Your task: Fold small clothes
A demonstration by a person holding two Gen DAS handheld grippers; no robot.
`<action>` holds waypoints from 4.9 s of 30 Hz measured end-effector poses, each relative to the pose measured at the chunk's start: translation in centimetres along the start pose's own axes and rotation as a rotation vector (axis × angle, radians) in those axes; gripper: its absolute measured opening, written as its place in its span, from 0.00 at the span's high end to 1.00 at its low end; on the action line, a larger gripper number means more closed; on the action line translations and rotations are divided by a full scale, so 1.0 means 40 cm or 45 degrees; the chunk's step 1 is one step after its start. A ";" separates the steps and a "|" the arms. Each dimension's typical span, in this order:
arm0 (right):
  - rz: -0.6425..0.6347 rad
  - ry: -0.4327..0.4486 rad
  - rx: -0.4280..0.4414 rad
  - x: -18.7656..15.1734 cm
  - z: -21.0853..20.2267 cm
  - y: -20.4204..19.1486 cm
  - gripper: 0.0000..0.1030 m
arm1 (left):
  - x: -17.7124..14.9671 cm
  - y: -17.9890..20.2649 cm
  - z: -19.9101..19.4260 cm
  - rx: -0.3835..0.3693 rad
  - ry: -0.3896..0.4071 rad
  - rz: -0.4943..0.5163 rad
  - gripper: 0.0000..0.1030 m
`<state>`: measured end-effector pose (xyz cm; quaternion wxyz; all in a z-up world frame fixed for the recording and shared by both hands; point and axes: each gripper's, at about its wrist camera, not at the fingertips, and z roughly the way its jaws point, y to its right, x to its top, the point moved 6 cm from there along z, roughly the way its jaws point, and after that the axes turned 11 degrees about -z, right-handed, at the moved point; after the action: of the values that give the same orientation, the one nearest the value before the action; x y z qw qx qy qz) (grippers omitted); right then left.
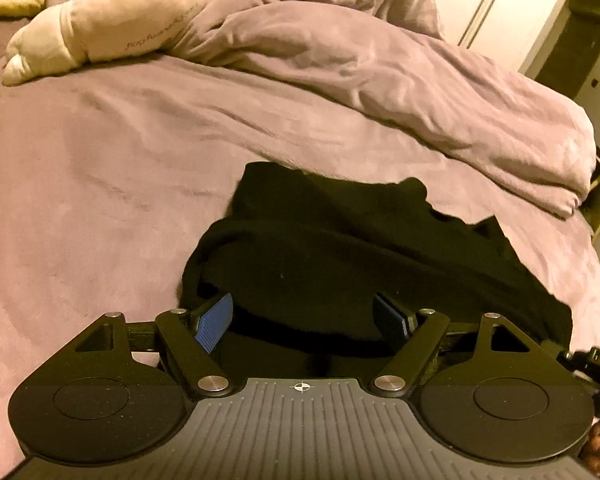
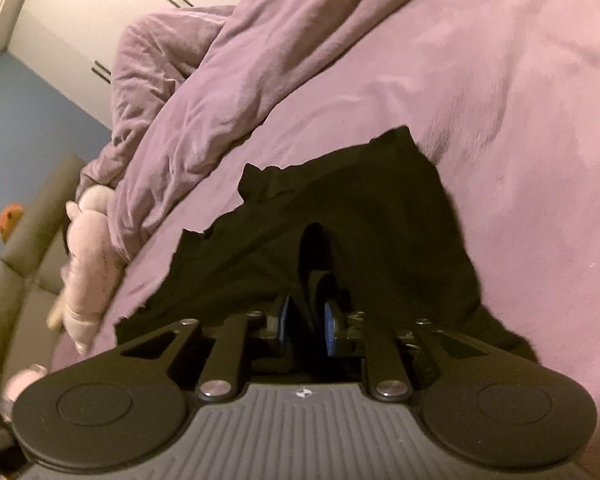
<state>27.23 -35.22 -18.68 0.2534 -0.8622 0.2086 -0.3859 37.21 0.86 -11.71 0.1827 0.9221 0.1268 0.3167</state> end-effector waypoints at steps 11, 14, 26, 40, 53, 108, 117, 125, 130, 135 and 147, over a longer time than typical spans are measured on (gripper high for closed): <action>-0.020 0.232 -0.033 0.104 -0.095 0.006 0.97 | 0.036 -0.008 0.042 0.063 0.003 0.014 0.20; -0.005 0.130 -0.047 0.078 -0.086 0.036 0.91 | 0.029 -0.014 0.047 0.067 -0.009 0.007 0.20; -0.065 0.067 -0.043 0.056 -0.126 0.053 0.68 | 0.013 0.012 0.043 0.054 -0.029 0.078 0.19; -0.191 0.062 -0.033 0.078 -0.097 0.020 0.93 | 0.018 0.029 0.048 0.045 -0.040 0.073 0.19; -0.079 -0.125 0.037 0.025 -0.148 0.150 0.95 | 0.024 0.029 0.050 0.079 -0.049 0.140 0.19; -0.475 -0.182 -0.315 -0.152 -0.339 -0.023 0.75 | -0.206 -0.099 -0.134 0.149 -0.186 0.291 0.13; -0.361 -0.324 -0.311 -0.375 -0.567 -0.005 0.69 | -0.383 -0.280 -0.351 0.244 -0.282 0.233 0.13; -0.281 -0.384 -0.339 -0.461 -0.626 0.038 0.68 | -0.402 -0.381 -0.400 0.193 -0.355 0.055 0.21; -0.215 -0.381 -0.325 -0.465 -0.617 0.049 0.68 | -0.393 -0.387 -0.397 0.193 -0.370 0.053 0.40; -0.226 -0.381 -0.313 -0.466 -0.622 0.043 0.73 | -0.397 -0.375 -0.402 0.134 -0.417 0.107 0.78; -0.243 -0.381 -0.315 -0.436 -0.640 0.047 0.69 | -0.404 -0.371 -0.391 0.002 -0.513 0.083 0.73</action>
<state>-3.55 -34.08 -14.88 0.1361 -0.9502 0.1320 -0.2473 13.20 12.58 -15.14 0.1934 0.9705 0.0581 0.1315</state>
